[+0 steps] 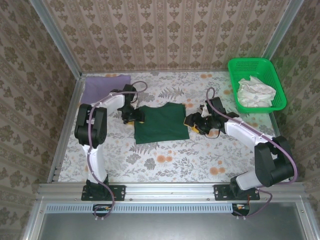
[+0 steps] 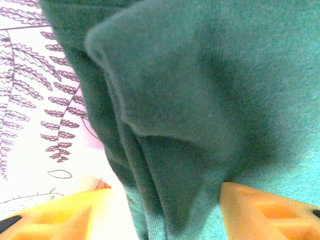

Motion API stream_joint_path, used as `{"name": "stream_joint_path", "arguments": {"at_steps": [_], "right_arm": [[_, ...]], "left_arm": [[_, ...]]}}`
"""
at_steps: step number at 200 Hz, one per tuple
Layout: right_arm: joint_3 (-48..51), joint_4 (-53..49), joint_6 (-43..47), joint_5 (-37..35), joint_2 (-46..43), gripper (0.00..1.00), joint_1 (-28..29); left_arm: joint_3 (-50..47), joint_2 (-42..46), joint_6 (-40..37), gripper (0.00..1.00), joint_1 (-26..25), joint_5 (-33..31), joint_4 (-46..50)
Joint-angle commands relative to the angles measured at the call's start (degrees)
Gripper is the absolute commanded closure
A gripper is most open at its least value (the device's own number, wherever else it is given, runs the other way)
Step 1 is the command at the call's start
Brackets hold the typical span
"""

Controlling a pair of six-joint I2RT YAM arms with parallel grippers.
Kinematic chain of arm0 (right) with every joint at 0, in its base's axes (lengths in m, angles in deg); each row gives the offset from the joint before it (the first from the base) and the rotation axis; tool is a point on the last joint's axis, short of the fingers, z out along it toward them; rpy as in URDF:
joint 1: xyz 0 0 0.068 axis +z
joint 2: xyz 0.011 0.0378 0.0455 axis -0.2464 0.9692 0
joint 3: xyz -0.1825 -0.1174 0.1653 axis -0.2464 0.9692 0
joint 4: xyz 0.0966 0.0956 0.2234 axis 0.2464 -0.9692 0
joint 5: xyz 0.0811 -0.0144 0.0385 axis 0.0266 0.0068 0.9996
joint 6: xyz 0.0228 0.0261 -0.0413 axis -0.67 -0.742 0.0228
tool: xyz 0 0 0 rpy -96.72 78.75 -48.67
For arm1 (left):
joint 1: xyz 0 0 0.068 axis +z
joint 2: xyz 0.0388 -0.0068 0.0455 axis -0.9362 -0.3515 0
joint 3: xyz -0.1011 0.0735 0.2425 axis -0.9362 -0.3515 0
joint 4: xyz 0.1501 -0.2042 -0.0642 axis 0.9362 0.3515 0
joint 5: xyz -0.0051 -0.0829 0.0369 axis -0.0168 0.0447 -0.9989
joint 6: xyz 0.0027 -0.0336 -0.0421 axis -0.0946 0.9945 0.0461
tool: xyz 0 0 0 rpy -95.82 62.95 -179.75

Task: Fold and stack the t-shirts

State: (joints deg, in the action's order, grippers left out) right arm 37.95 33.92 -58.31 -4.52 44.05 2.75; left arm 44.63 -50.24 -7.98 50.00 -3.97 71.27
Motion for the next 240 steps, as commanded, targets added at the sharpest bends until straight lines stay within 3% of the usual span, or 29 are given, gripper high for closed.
{"name": "stream_joint_path", "arguments": {"at_steps": [1,70,89,145,191,240], "right_arm": [[-0.81,-2.81,0.60,0.13,-0.53,0.44,-0.14],[-1.67,-8.32,0.98,0.06,-6.05,0.45,-0.66],[-1.75,-10.55,0.93,-0.19,-8.28,0.45,-0.83],[-0.90,-16.32,-1.09,-1.23,-15.84,0.45,-1.11],[1.64,-17.29,-3.41,-2.49,-20.90,0.45,-1.21],[1.93,-17.19,-3.84,-2.54,-20.54,0.46,-1.67]], "left_arm": [[-0.13,-6.05,0.61,0.48,-2.59,-3.57,-4.37],[18.32,-16.10,3.91,0.90,-5.58,-9.94,-3.78],[26.16,-19.18,3.05,1.00,-6.36,-15.27,-1.77],[41.45,-21.46,-0.31,1.00,-5.56,-24.53,-0.27],[50.13,-19.52,-11.51,1.00,-4.28,-24.92,1.60],[58.49,-18.49,-18.29,1.00,-0.64,-24.65,6.31]]}}
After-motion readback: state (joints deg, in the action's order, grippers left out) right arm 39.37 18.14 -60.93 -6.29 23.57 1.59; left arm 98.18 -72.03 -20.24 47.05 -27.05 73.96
